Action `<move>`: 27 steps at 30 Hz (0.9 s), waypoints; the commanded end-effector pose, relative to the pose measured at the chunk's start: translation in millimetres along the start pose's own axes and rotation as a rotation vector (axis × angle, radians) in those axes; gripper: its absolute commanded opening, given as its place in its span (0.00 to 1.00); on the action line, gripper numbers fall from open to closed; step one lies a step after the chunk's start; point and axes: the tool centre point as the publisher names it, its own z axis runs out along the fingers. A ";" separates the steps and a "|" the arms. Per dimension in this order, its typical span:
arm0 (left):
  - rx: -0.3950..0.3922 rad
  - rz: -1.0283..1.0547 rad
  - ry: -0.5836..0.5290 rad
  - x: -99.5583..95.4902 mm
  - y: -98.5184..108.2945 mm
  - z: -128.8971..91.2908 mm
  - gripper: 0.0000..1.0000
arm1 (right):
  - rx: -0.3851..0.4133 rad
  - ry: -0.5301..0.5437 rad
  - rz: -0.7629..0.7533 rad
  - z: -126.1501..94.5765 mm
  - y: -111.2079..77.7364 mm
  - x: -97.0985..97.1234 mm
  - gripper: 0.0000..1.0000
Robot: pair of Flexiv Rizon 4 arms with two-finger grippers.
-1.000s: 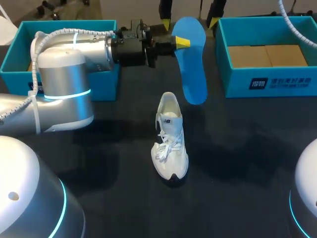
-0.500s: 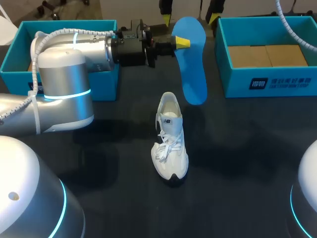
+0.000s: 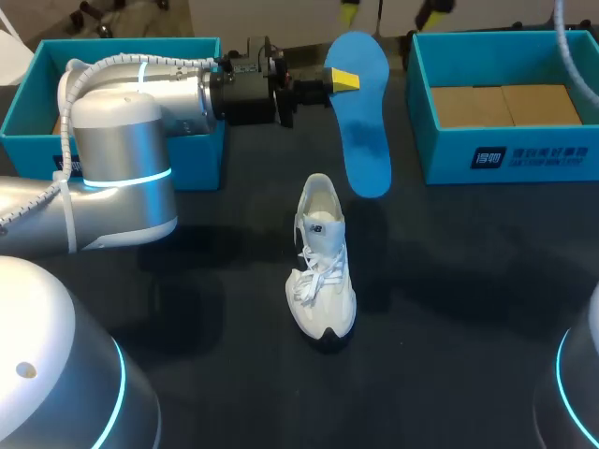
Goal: Take the shoe out of the shoebox, open the shoe tongue, remove and reinsert the insole, then place the shoe into the shoebox
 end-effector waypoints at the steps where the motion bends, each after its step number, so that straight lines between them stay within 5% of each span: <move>1: 0.002 0.000 0.002 -0.5 0.5 -0.1 0.00 | -0.031 0.136 0.000 -4.5 -9.4 -21.4 1.00; 27: 0.002 0.000 0.002 -0.5 0.5 -0.1 0.00 | -0.119 0.719 0.004 0.8 -8.5 -59.1 1.00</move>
